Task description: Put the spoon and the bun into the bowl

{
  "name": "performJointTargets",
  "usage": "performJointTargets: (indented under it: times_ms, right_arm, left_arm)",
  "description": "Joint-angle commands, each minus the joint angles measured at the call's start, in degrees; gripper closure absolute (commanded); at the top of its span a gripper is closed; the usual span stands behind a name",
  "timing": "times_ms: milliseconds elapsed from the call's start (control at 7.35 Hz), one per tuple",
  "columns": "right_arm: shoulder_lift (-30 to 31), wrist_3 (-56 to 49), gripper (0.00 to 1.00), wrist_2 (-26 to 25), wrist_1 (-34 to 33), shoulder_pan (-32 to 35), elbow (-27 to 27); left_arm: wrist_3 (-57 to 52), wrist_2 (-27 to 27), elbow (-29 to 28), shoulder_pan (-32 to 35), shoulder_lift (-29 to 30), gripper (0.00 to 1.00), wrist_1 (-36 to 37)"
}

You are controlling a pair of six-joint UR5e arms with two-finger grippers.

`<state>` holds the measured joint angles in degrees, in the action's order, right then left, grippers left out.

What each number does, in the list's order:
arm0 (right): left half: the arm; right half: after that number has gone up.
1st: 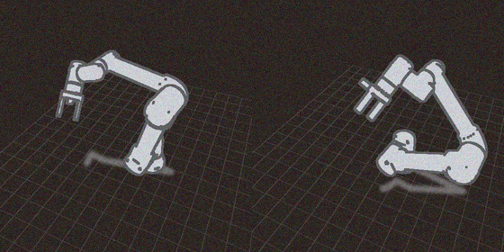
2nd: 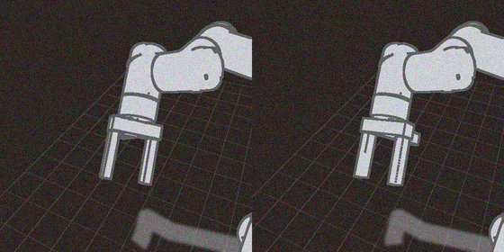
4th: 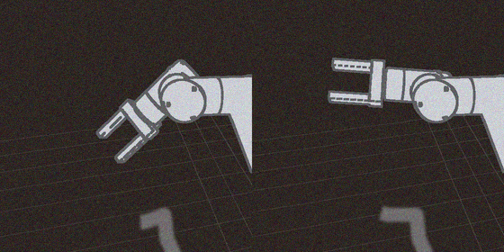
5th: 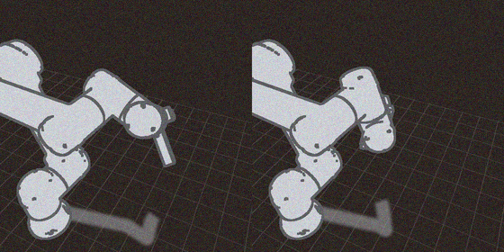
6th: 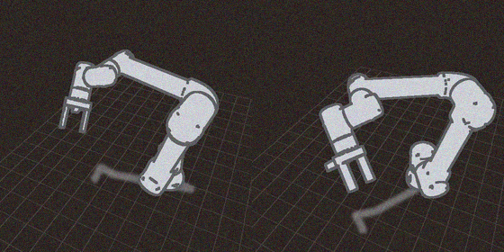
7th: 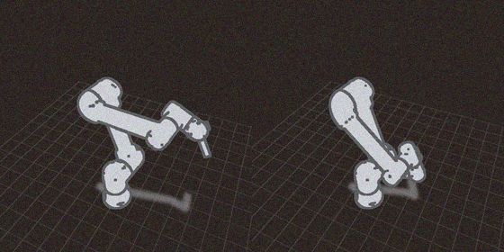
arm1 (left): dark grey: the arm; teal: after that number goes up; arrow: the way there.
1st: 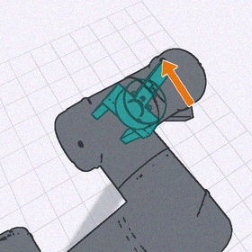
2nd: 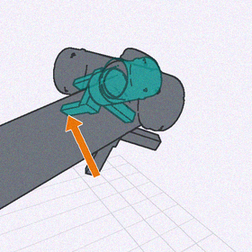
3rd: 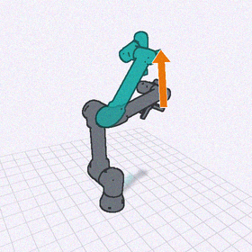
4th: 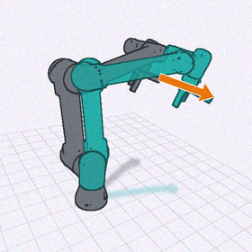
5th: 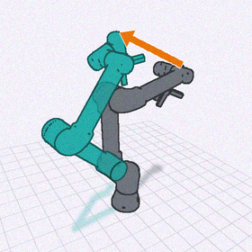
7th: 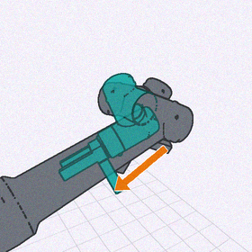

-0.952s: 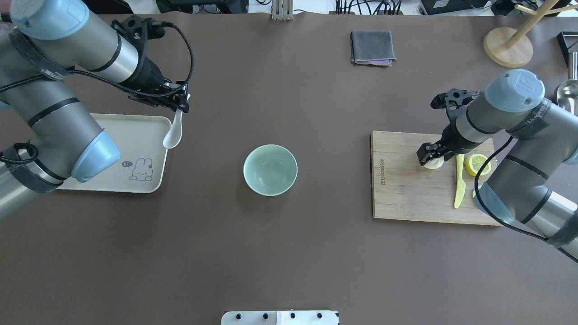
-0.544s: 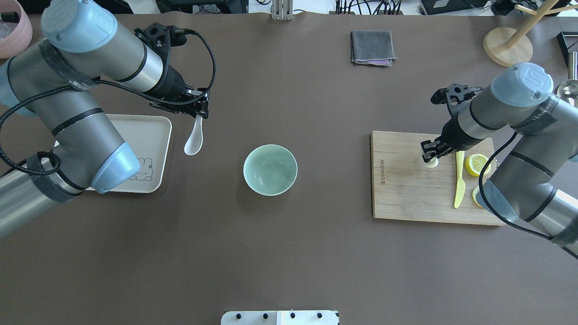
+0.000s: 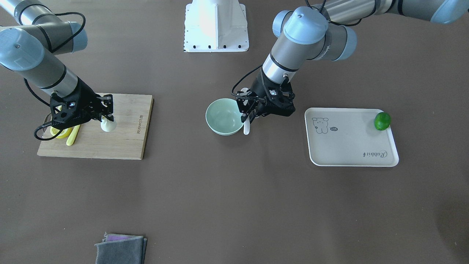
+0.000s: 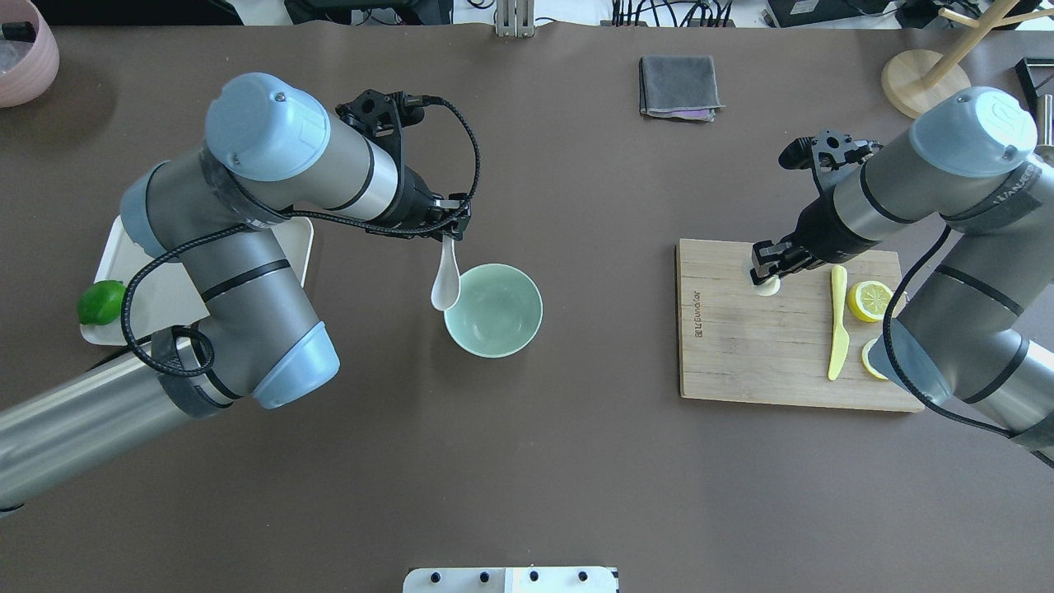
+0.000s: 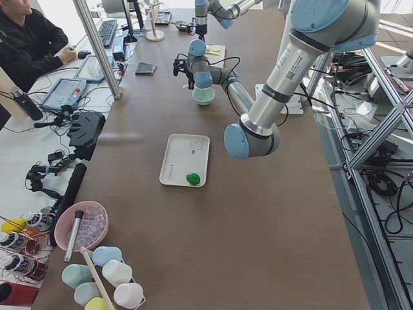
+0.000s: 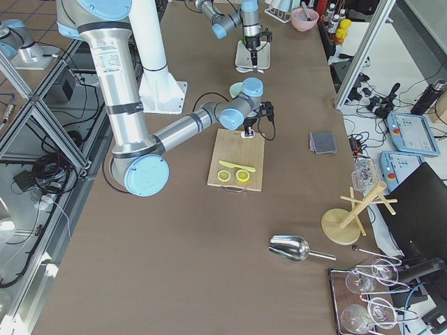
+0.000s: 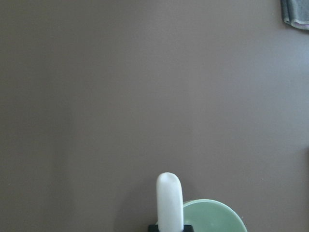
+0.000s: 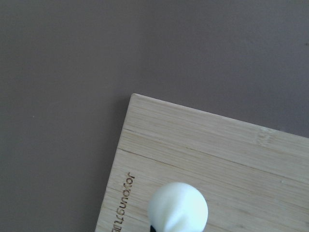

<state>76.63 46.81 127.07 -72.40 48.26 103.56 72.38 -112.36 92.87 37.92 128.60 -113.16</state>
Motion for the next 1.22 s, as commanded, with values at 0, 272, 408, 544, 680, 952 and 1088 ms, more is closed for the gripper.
performJointTargets:
  times_ms: [0, 272, 408, 544, 680, 952, 1088]
  right_arm:
    - [-0.51, 2.48, 1.00, 0.28, 0.06, -0.01, 0.76]
    - [-0.69, 5.38, 1.00, 1.85, 0.24, -0.36, 2.16]
    - [-1.30, 6.00, 1.00, 1.95, 0.24, -0.36, 2.26]
    - [-2.26, 6.79, 1.00, 1.95, -0.11, -0.44, 2.17]
    - [-2.88, 7.58, 1.00, 1.87, -0.29, -0.53, 1.91]
    - [-3.93, 9.24, 1.00, 1.95, 0.15, -0.79, 2.08]
    - [-5.42, 11.52, 1.00, 1.87, 0.32, -1.75, 2.17]
  left_arm:
    - [0.92, 3.87, -6.63, -1.43, 2.88, 1.00, -5.82]
    - [1.45, 4.52, -7.71, -3.45, 2.97, 1.00, -6.81]
    - [2.93, 4.52, -7.71, -4.16, 2.79, 1.00, -6.81]
    - [3.64, 4.52, -7.62, -5.21, 2.79, 1.00, -6.81]
    - [3.56, 4.52, -7.62, -5.48, 2.79, 1.00, -6.81]
    - [2.86, 4.95, -7.44, -5.48, 2.44, 0.02, -6.64]
    - [2.77, 5.04, -6.75, -4.96, 2.35, 0.02, -6.46]
